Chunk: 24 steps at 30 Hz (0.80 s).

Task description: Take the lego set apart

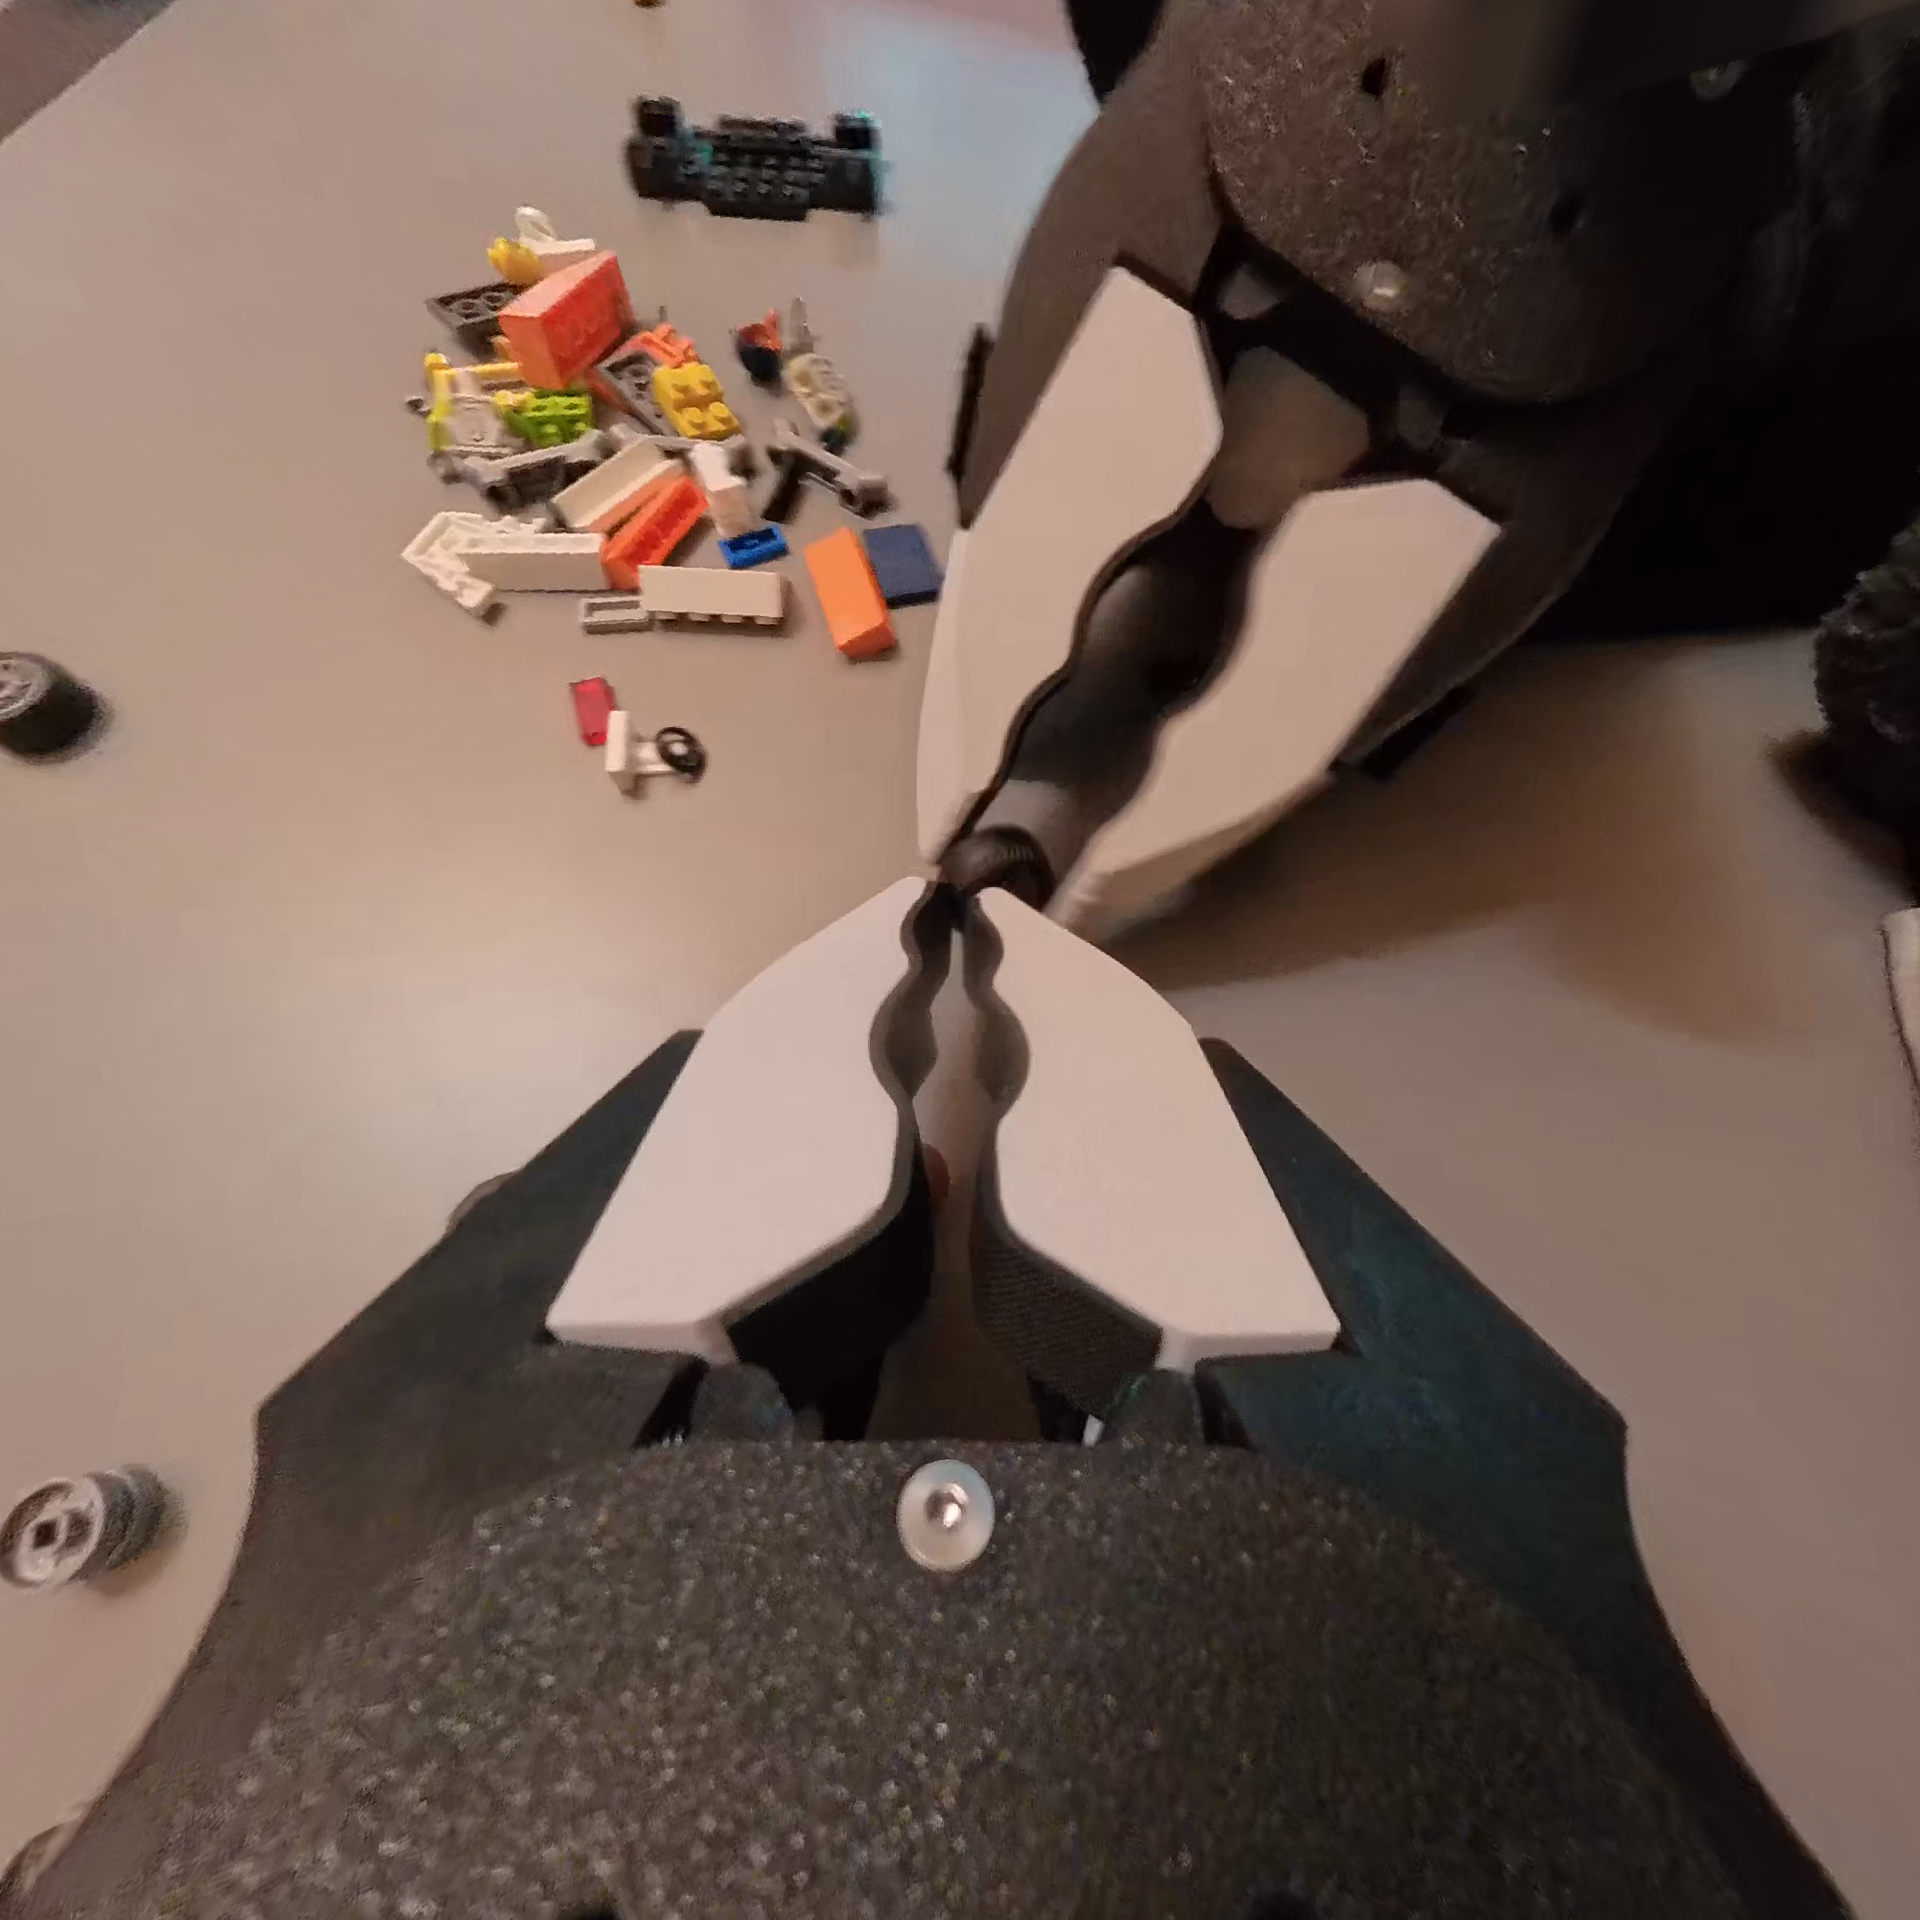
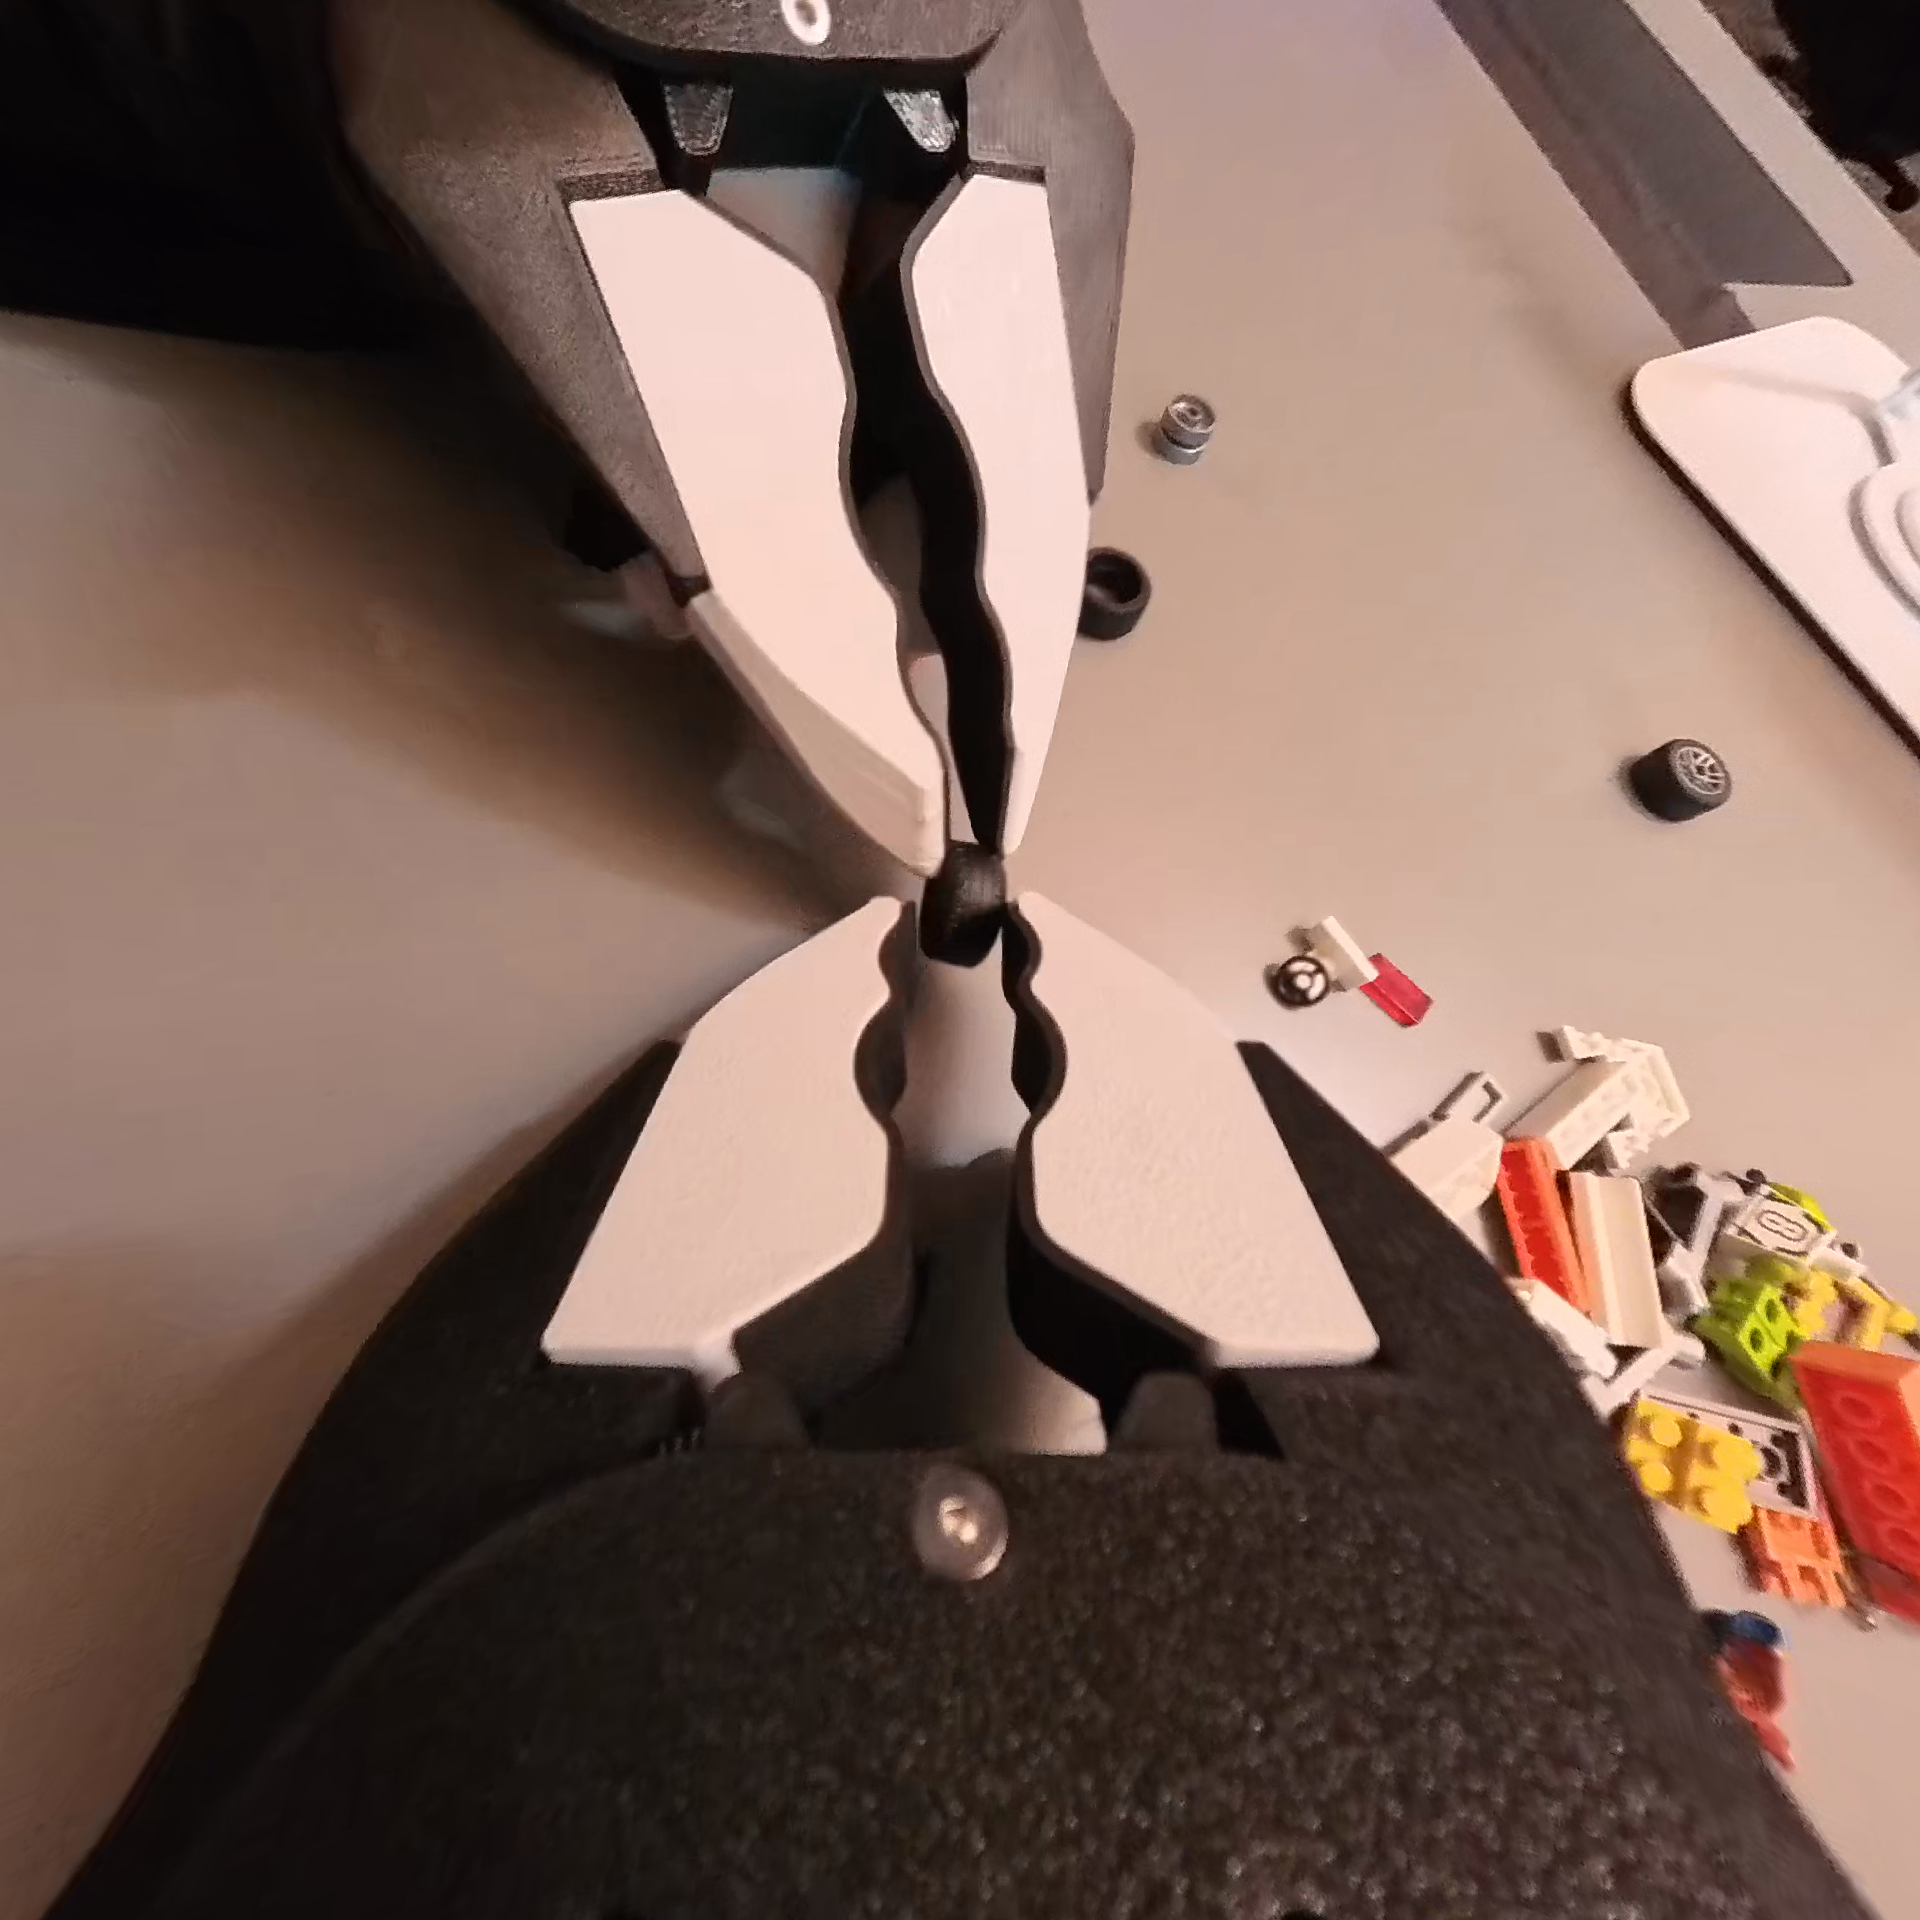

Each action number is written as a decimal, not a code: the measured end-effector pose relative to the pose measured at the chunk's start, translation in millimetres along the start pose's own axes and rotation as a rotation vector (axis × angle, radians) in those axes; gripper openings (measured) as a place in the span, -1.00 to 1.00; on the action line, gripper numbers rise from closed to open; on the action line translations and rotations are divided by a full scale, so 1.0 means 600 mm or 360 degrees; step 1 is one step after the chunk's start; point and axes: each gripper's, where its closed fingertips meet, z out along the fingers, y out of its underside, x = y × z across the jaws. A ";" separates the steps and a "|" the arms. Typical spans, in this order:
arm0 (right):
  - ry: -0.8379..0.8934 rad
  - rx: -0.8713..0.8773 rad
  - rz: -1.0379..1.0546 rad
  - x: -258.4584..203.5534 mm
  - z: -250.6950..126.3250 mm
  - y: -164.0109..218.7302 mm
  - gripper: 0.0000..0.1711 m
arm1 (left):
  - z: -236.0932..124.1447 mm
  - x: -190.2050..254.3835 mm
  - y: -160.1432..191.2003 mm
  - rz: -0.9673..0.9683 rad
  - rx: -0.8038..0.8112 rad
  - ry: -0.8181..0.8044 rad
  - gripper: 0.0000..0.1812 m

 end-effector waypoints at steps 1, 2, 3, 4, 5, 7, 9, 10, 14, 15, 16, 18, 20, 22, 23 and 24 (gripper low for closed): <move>-0.0011 0.0015 0.0018 0.000 0.000 -0.002 -0.77 | -0.003 -0.004 -0.003 -0.0030 0.0024 0.0001 -0.97; 0.0005 0.0023 0.0028 0.003 -0.001 -0.004 -0.79 | -0.006 -0.006 -0.007 -0.0068 0.0048 0.0012 -0.98; 0.0024 0.0036 0.0028 0.006 -0.002 -0.006 -0.79 | -0.008 -0.008 -0.009 -0.0097 0.0062 0.0017 -0.97; 0.0026 0.0039 0.0028 0.006 -0.002 -0.007 -0.80 | -0.007 -0.007 -0.009 -0.0112 0.0061 0.0028 -0.97; 0.0018 0.0027 0.0030 0.004 0.000 -0.005 -0.80 | -0.006 -0.006 -0.007 -0.0113 0.0051 0.0031 -0.97; 0.0003 0.0022 0.0040 0.002 0.001 -0.004 -0.81 | -0.005 -0.006 -0.007 -0.0121 0.0052 0.0042 -0.97; -0.0025 0.0046 0.0085 0.002 -0.002 -0.007 -0.80 | -0.005 -0.006 -0.008 -0.0158 0.0067 0.0064 -0.97; -0.0043 0.0056 0.0110 0.002 -0.003 -0.008 -0.80 | -0.005 -0.006 -0.009 -0.0178 0.0073 0.0080 -0.97; -0.0055 0.0115 0.0133 0.005 -0.009 -0.016 -0.83 | -0.008 -0.008 -0.016 -0.0275 0.0138 0.0130 -0.97; -0.0052 0.0126 0.0120 0.006 -0.010 -0.018 -0.83 | -0.009 -0.008 -0.018 -0.0311 0.0158 0.0158 -0.97; -0.0051 0.0139 0.0114 0.006 -0.012 -0.020 -0.83 | -0.011 -0.007 -0.021 -0.0337 0.0181 0.0180 -0.97; -0.0055 0.0170 0.0113 0.007 -0.015 -0.024 -0.84 | -0.014 -0.007 -0.025 -0.0362 0.0209 0.0206 -0.96; -0.0058 0.0218 0.0100 0.009 -0.021 -0.030 -0.88 | -0.015 -0.009 -0.025 -0.0347 0.0216 0.0201 -0.96; -0.0101 0.0308 0.0118 0.008 -0.030 -0.042 -0.97 | -0.017 -0.005 -0.026 -0.0310 0.0224 0.0225 -0.91; -0.0124 0.0330 0.0131 0.006 -0.033 -0.046 -0.97 | -0.017 -0.003 -0.027 -0.0298 0.0232 0.0230 -0.95; -0.0110 0.0324 0.0127 0.008 -0.032 -0.044 -1.00 | -0.016 -0.002 -0.027 -0.0279 0.0226 0.0224 -0.96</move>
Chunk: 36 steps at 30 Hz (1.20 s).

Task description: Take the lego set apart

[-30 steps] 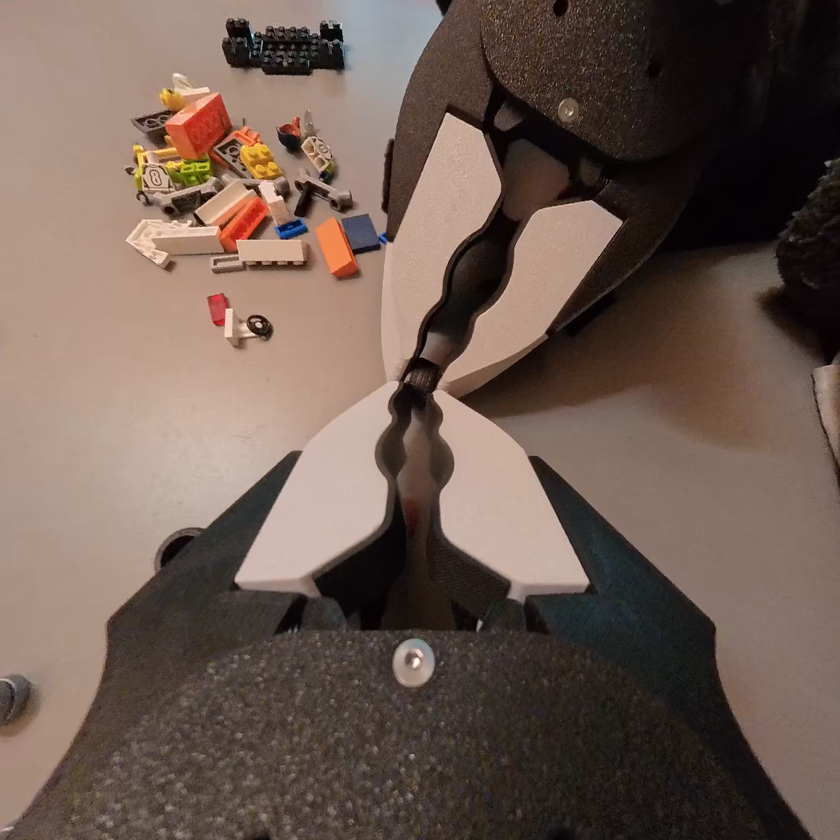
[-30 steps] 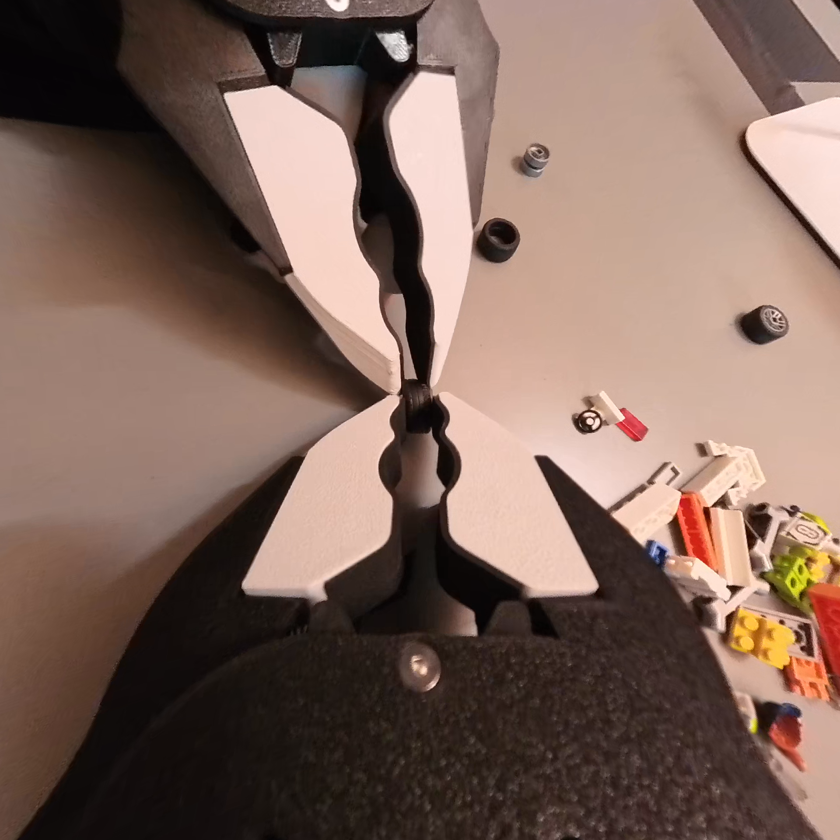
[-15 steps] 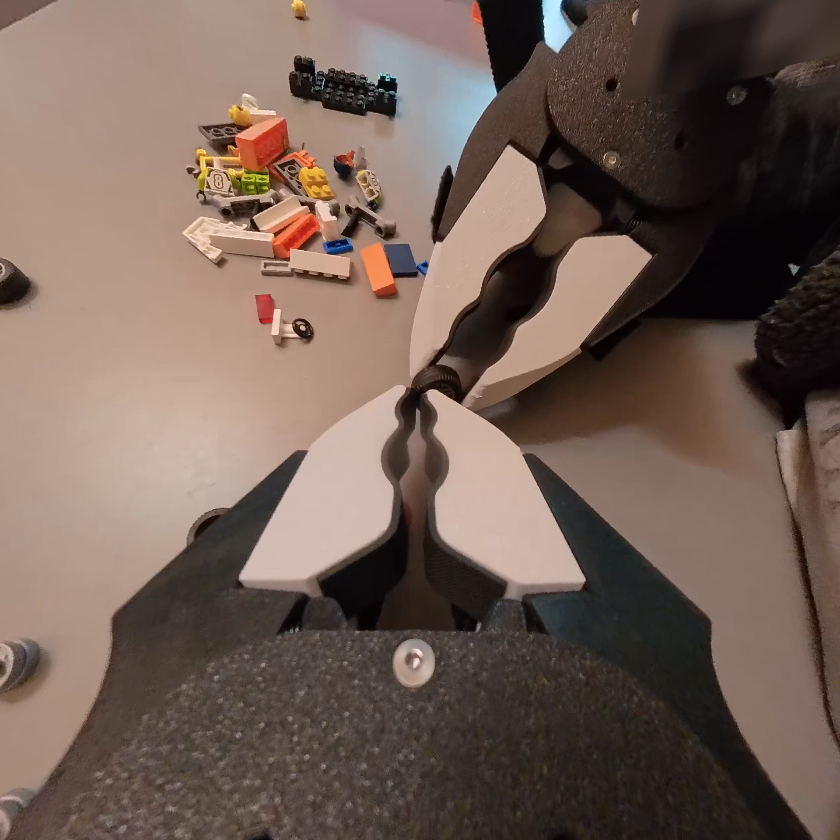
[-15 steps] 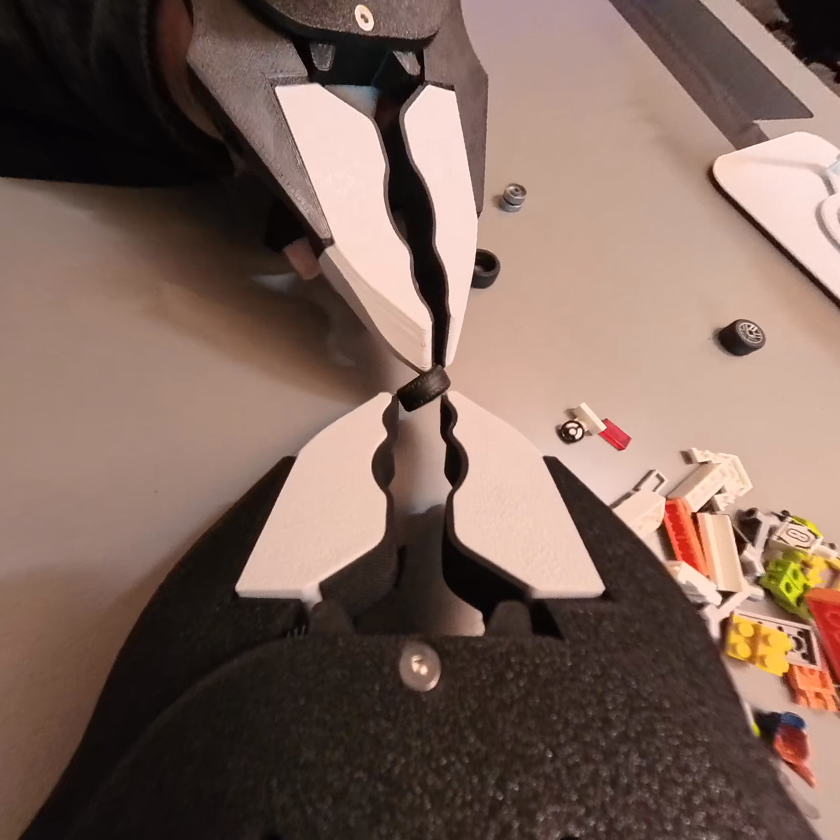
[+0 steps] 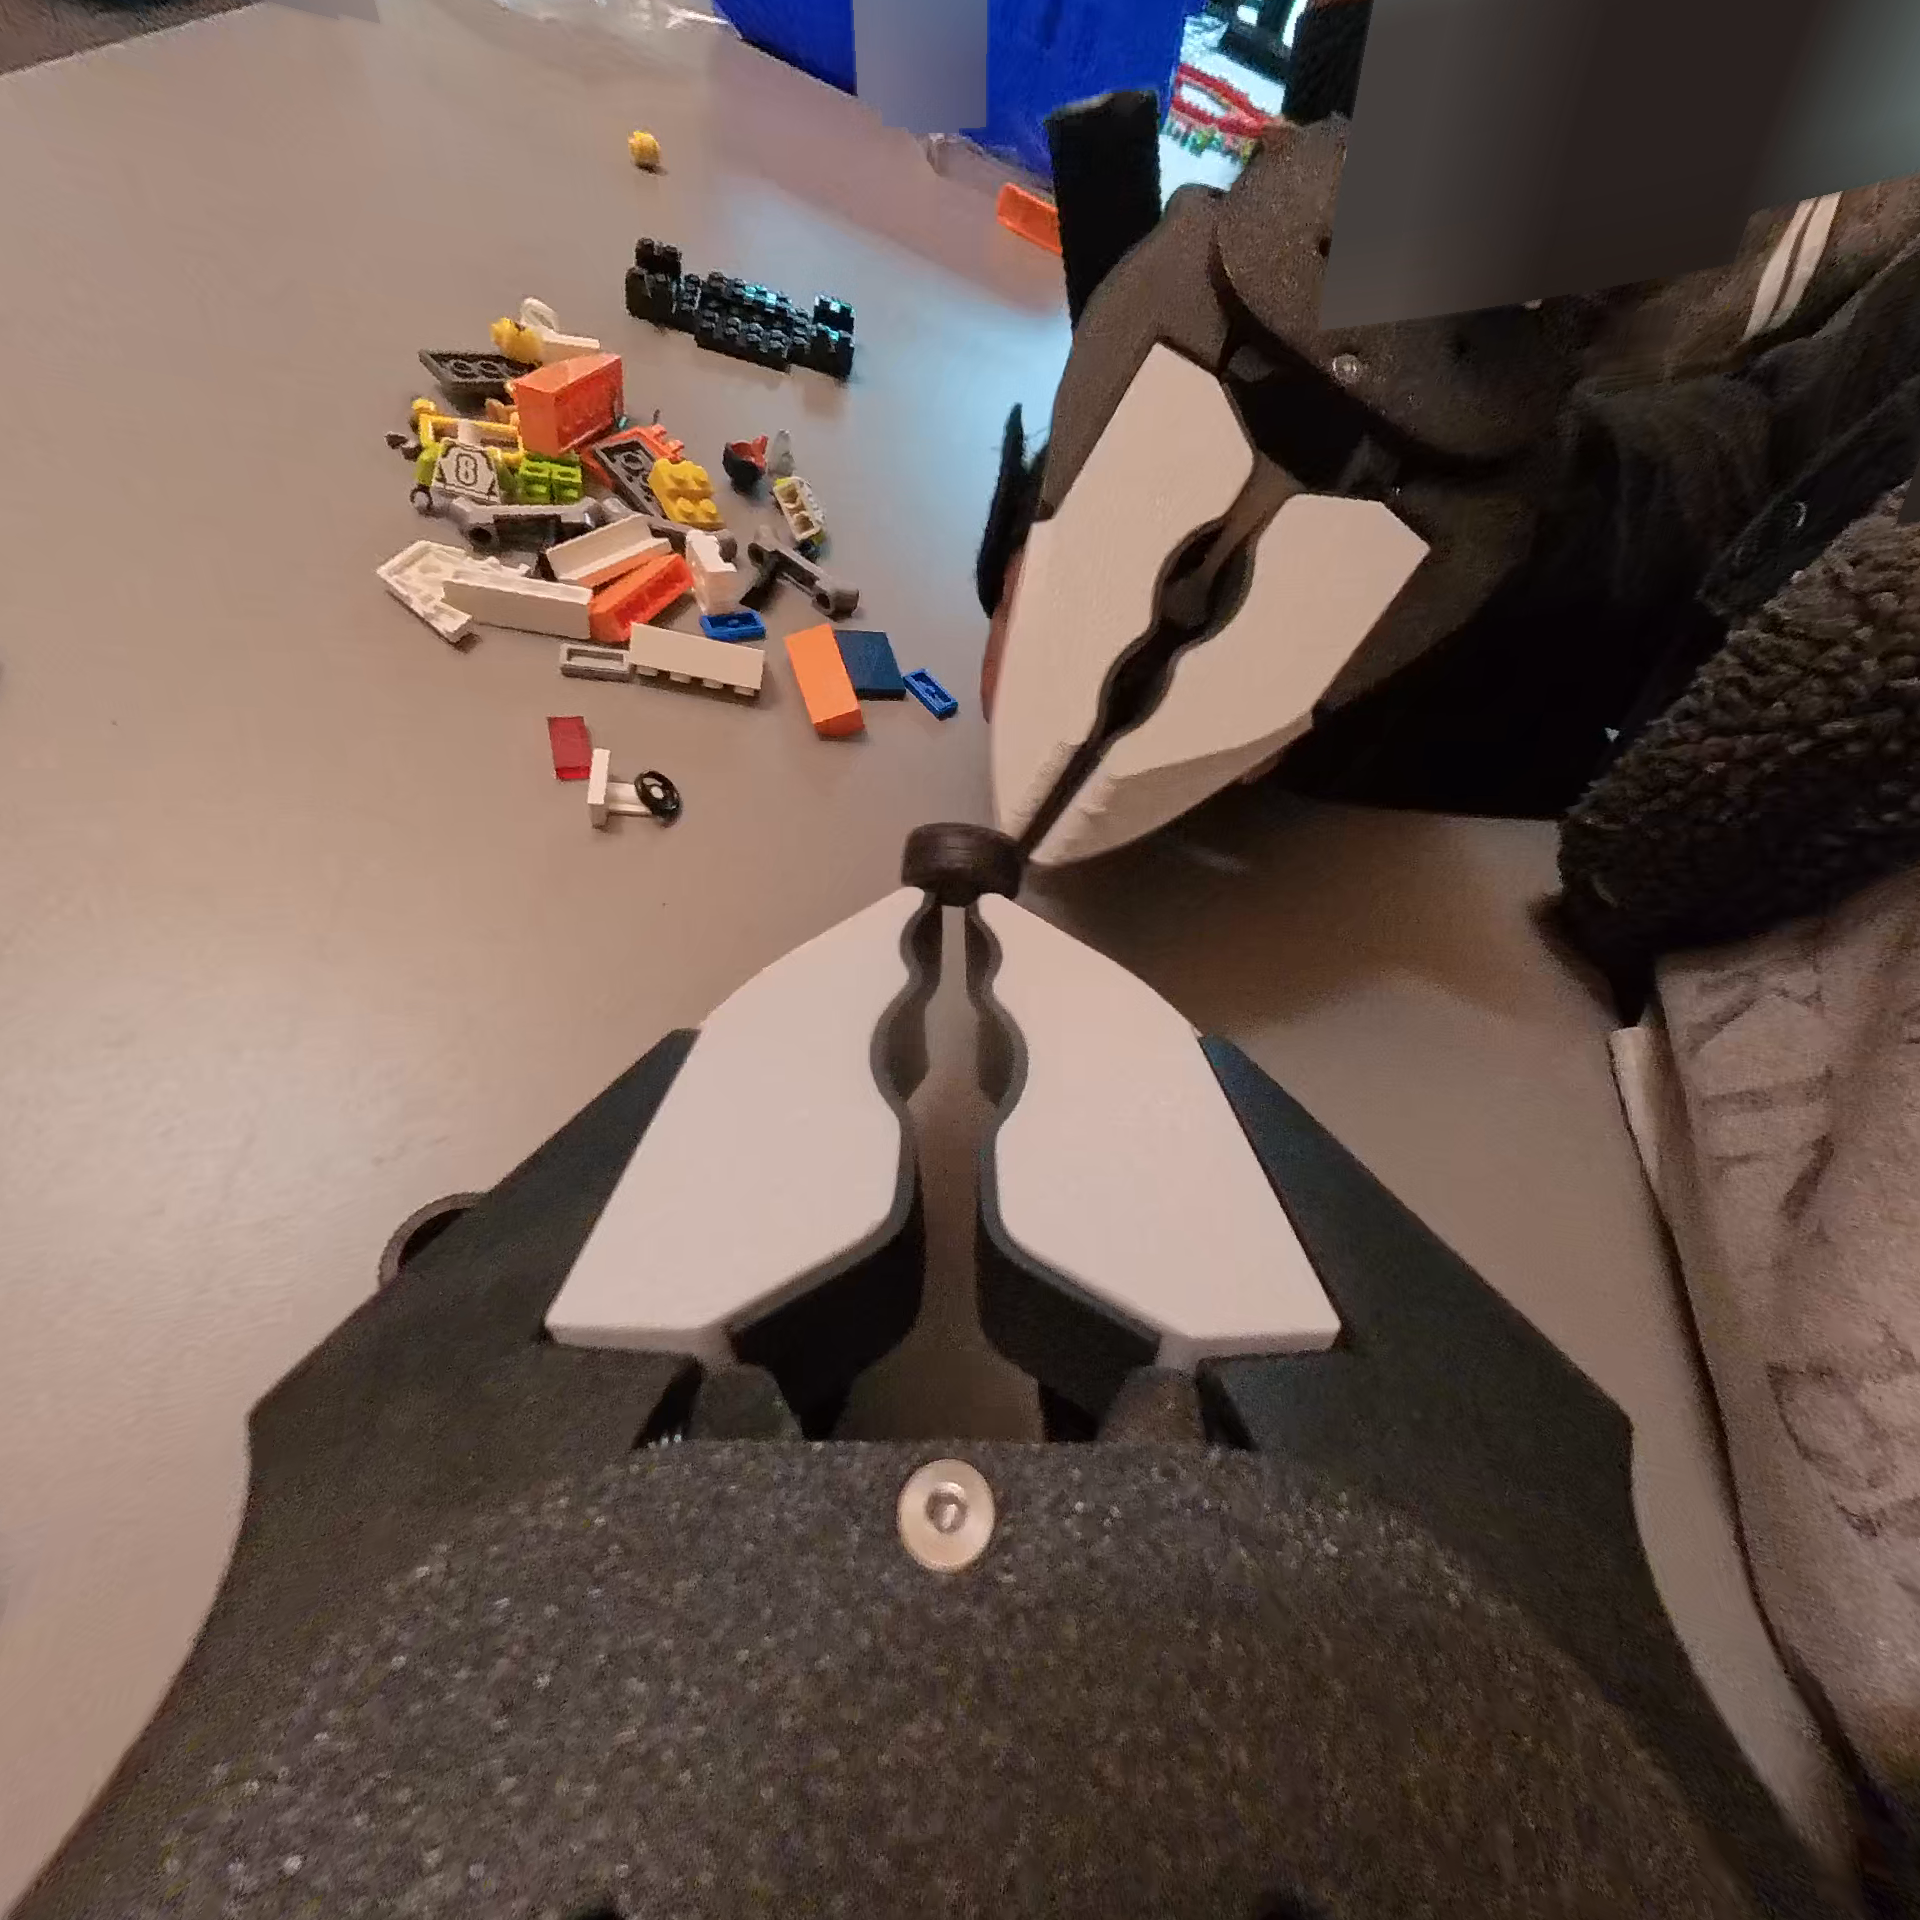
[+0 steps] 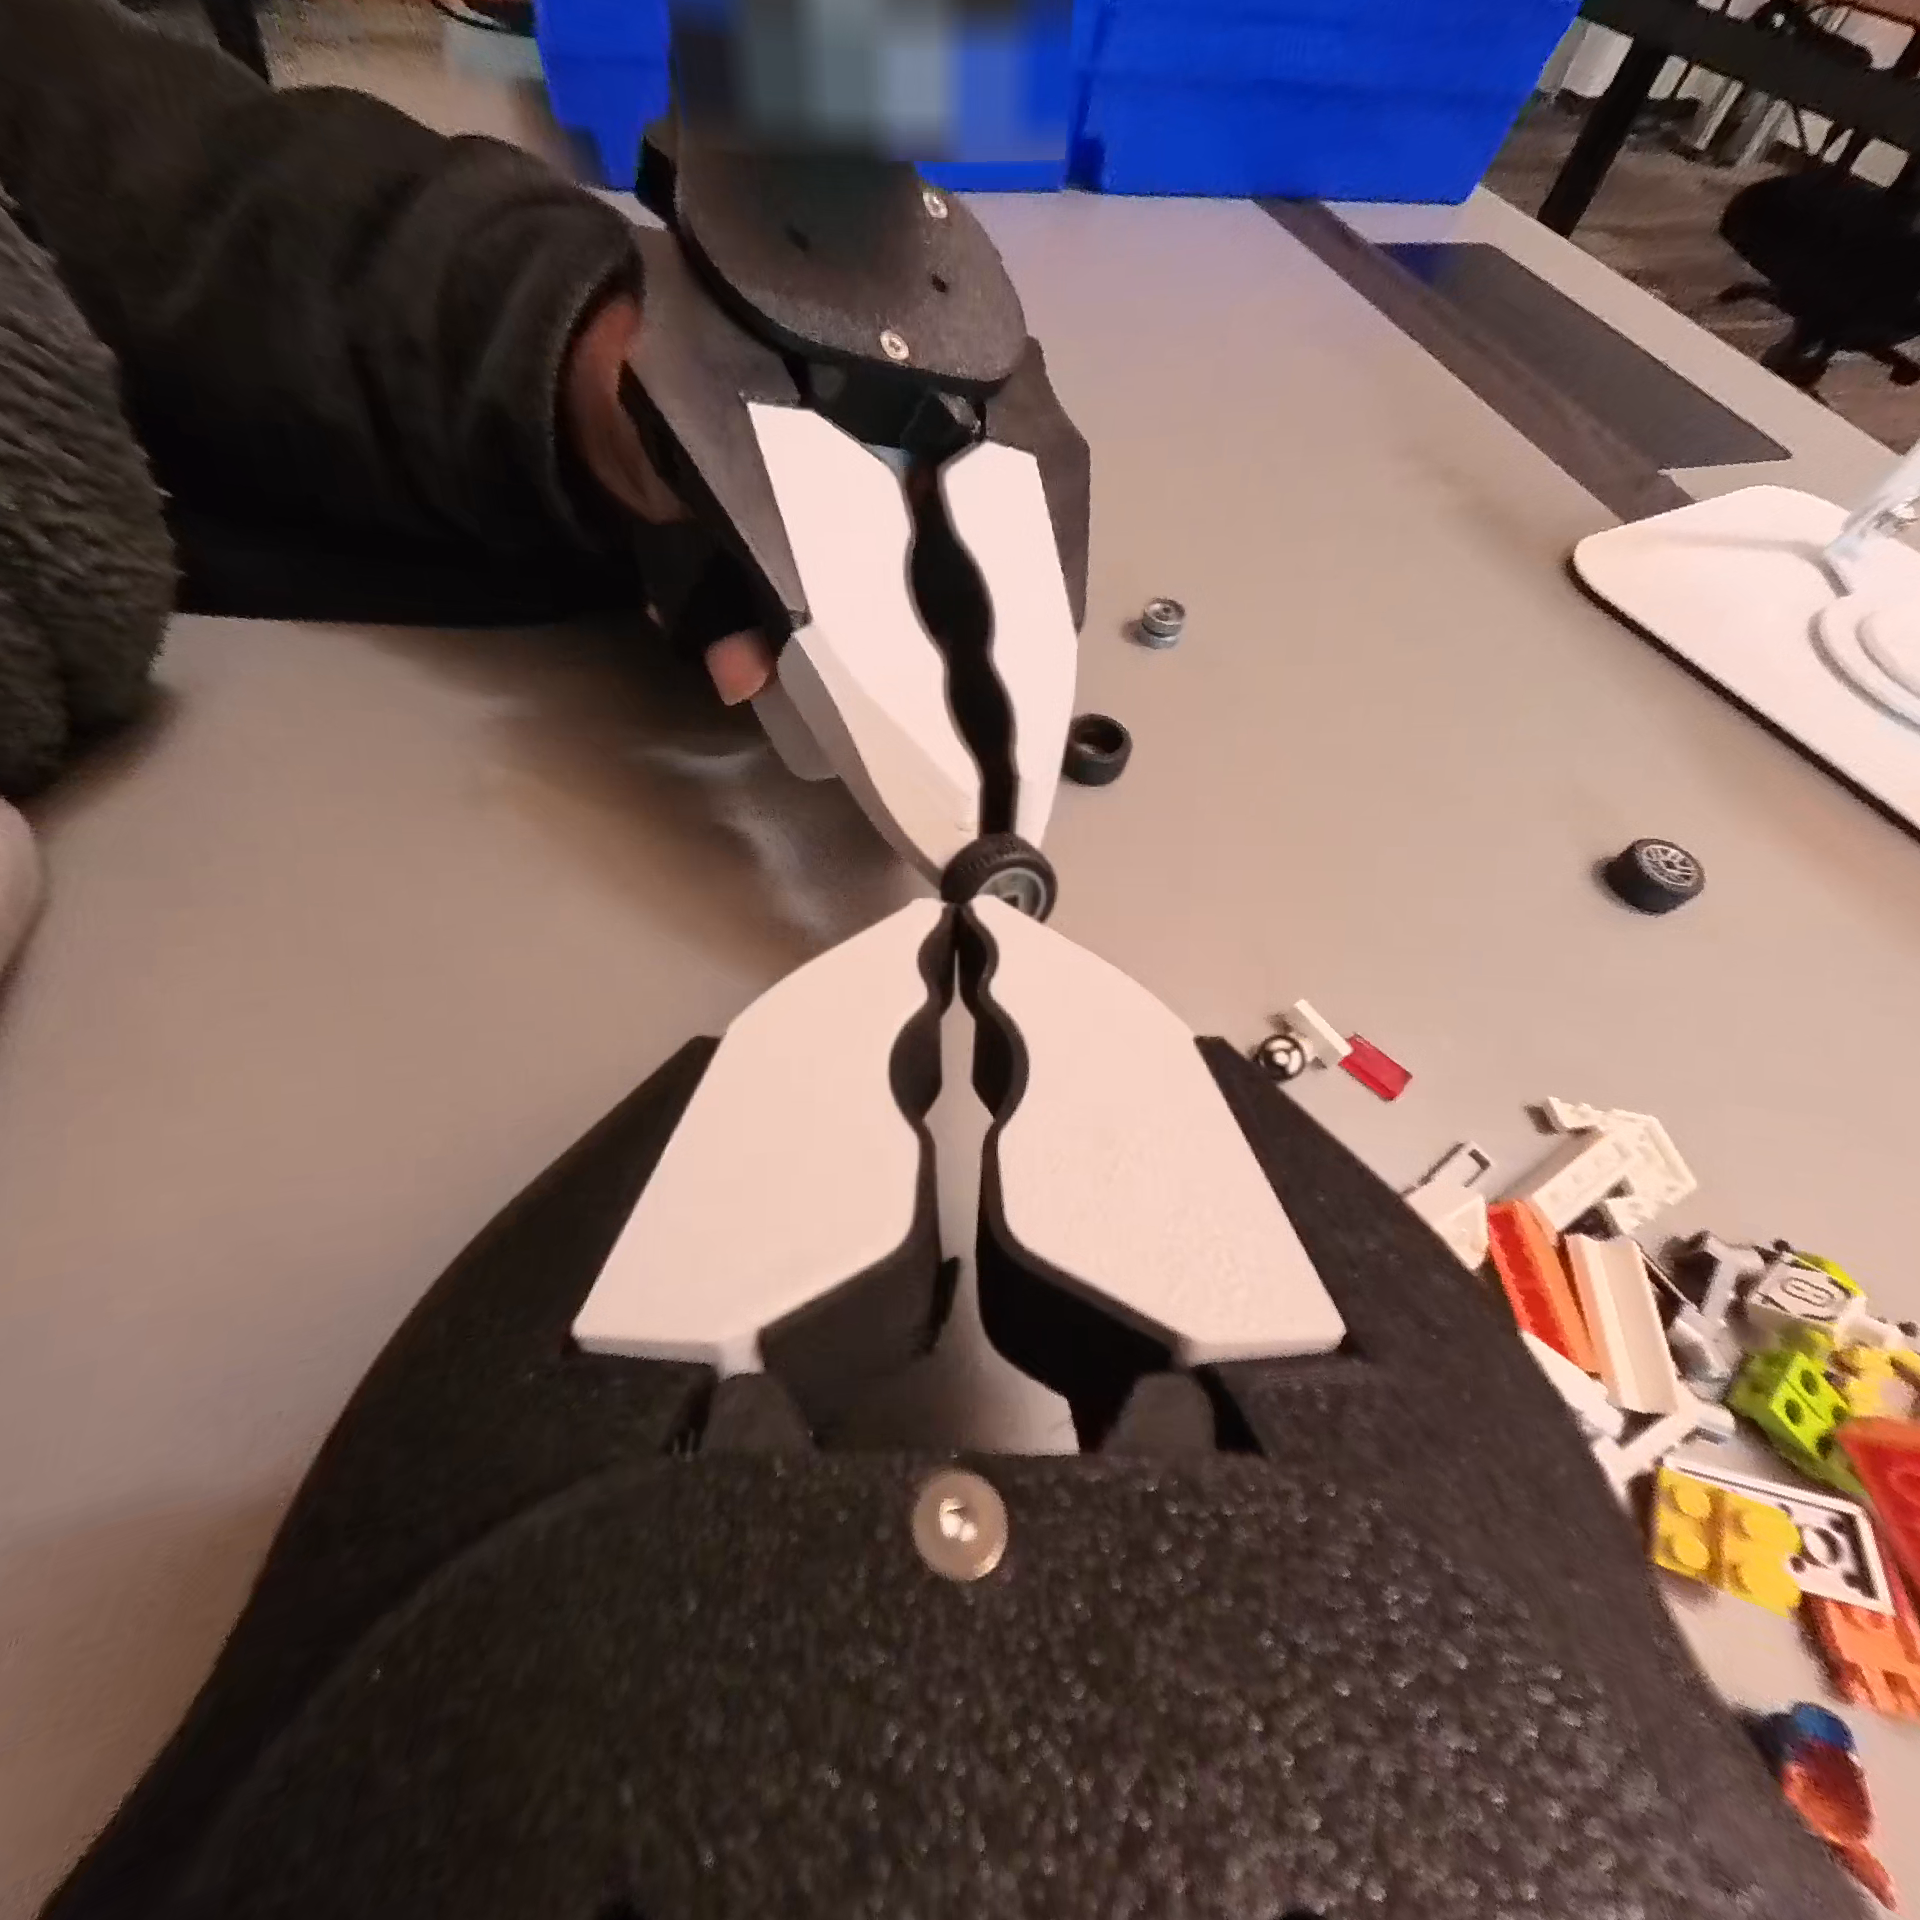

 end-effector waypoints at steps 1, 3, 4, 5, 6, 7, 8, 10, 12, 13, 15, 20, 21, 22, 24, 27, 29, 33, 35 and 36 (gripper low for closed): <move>0.0023 -0.0015 -0.0015 0.003 0.000 0.003 -1.00 | 0.001 0.001 0.002 0.0014 -0.0013 -0.0002 -0.95; 0.0044 -0.0016 -0.0026 0.006 0.002 0.003 -1.00 | 0.002 0.009 0.000 0.0015 -0.0004 0.0045 -0.96; 0.0043 -0.0015 -0.0023 0.006 0.002 0.003 -1.00 | 0.002 0.009 0.000 0.0002 -0.0003 0.0049 -0.96; 0.0038 -0.0016 -0.0016 0.006 0.002 0.003 -1.00 | 0.002 0.008 -0.001 -0.0016 0.0003 0.0054 -0.94; 0.0028 -0.0018 -0.0011 0.004 0.003 0.004 -1.00 | 0.001 0.008 -0.003 -0.0037 0.0021 0.0065 -0.92; 0.0015 -0.0016 -0.0013 0.002 0.004 0.004 -1.00 | -0.001 0.008 -0.008 -0.0062 0.0050 0.0080 -0.91; 0.0010 -0.0019 -0.0019 0.001 0.005 0.005 -1.00 | -0.002 0.009 -0.012 -0.0090 0.0082 0.0099 -0.90; 0.0013 -0.0046 -0.0040 0.000 0.007 0.009 -1.00 | -0.004 0.012 -0.016 -0.0129 0.0105 0.0137 -0.88; 0.0007 -0.0080 -0.0064 -0.003 0.011 0.014 -1.00 | -0.001 0.012 -0.012 -0.0130 0.0081 0.0130 -0.87; 0.0003 -0.0091 -0.0075 -0.004 0.012 0.016 -1.00 | 0.000 0.013 -0.011 -0.0133 0.0077 0.0134 -0.86; 0.0001 -0.0096 -0.0090 -0.006 0.013 0.017 -1.00 | -0.001 0.013 -0.011 -0.0159 0.0077 0.0147 -0.87; -0.0017 -0.0040 -0.0102 -0.008 0.011 0.007 -1.00 | 0.001 0.011 -0.004 -0.0183 0.0031 0.0145 -0.88; -0.0026 -0.0043 -0.0091 -0.009 0.011 0.008 -1.00 | 0.001 0.012 -0.003 -0.0179 0.0021 0.0147 -0.88; -0.0042 -0.0047 -0.0080 -0.011 0.011 0.009 -1.00 | 0.001 0.012 -0.002 -0.0177 0.0015 0.0152 -0.88; -0.0063 -0.0044 -0.0063 -0.012 0.012 0.009 -1.00 | 0.001 0.012 0.000 -0.0179 0.0005 0.0152 -0.90; -0.0118 -0.0047 -0.0012 -0.017 0.013 0.009 -1.00 | 0.000 0.015 0.004 -0.0161 -0.0025 0.0161 -0.90; -0.0156 -0.0052 0.0021 -0.020 0.013 0.009 -1.00 | 0.000 0.015 0.005 -0.0143 -0.0042 0.0159 -0.90; -0.0199 -0.0097 0.0029 -0.021 0.012 0.015 -0.99 | -0.003 0.014 0.005 -0.0124 -0.0047 0.0159 -0.90; -0.0219 -0.0129 0.0021 -0.019 0.008 0.019 -0.99 | -0.008 0.010 0.000 -0.0105 -0.0020 0.0140 -0.90; -0.0208 -0.0130 0.0021 -0.015 0.005 0.019 -0.98 | -0.012 0.010 -0.003 -0.0093 -0.0002 0.0150 -0.90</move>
